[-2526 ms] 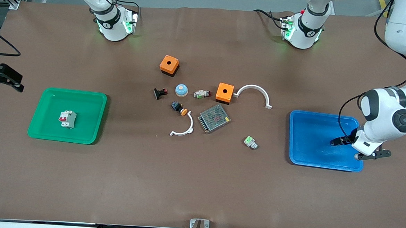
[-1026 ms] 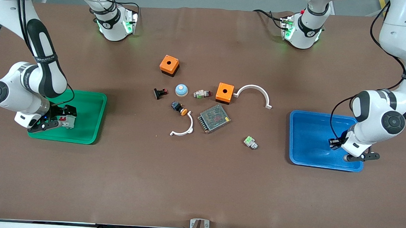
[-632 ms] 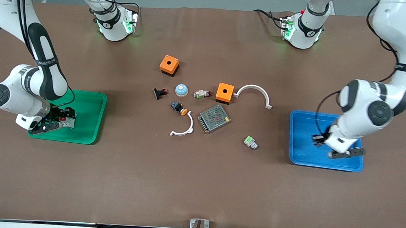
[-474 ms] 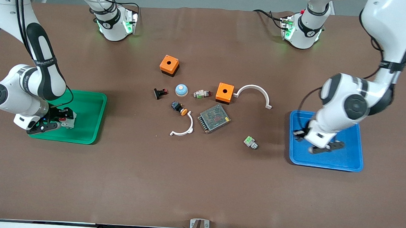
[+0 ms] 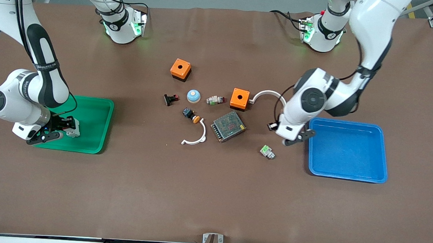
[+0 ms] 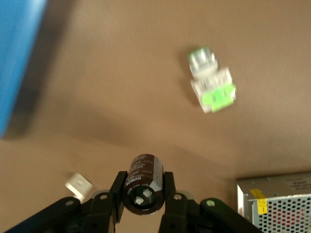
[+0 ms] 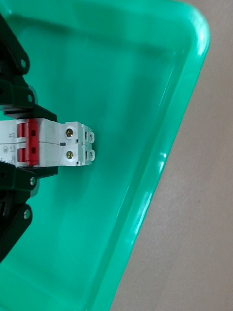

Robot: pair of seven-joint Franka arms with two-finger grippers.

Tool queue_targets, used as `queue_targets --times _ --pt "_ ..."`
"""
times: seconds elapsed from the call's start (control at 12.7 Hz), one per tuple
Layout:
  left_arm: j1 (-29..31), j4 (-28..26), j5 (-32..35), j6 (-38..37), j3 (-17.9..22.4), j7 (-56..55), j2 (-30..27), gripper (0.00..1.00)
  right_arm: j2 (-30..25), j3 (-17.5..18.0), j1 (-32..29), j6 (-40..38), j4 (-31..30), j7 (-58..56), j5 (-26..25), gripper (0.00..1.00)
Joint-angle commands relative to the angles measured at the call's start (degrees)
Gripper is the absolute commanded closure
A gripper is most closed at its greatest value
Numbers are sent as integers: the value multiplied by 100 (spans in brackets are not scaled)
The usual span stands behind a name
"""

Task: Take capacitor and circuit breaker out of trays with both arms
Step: 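Lift the capacitor out with the left gripper while the right gripper grasps the breaker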

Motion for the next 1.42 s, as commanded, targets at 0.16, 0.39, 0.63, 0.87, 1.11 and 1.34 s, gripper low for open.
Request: queue_targets --times 0.16,0.39,0.63,0.87,1.11,1.34 --pt "-174 4 211 373 22 -332 446 99 -490 31 828 -1606 675 1476 54 87" --pt "-201 74 221 373 39 -358 560 78 -437 40 1602 -1723 870 2935 98 87" --pt "-201 294 221 312 57 -358 675 0 -437 40 2515 -1662 870 4551 325 86" --pt "-26 775 229 -151 74 -323 447 0 -271 31 3272 -1583 1098 5714 563 86" --pt "27 2092 824 -1521 215 -218 429 0 -16 31 3590 -1171 1143 5945 774 86" --pt "386 2693 1424 -1859 206 246 324 0 265 40 3713 -714 1169 5946 845 86"
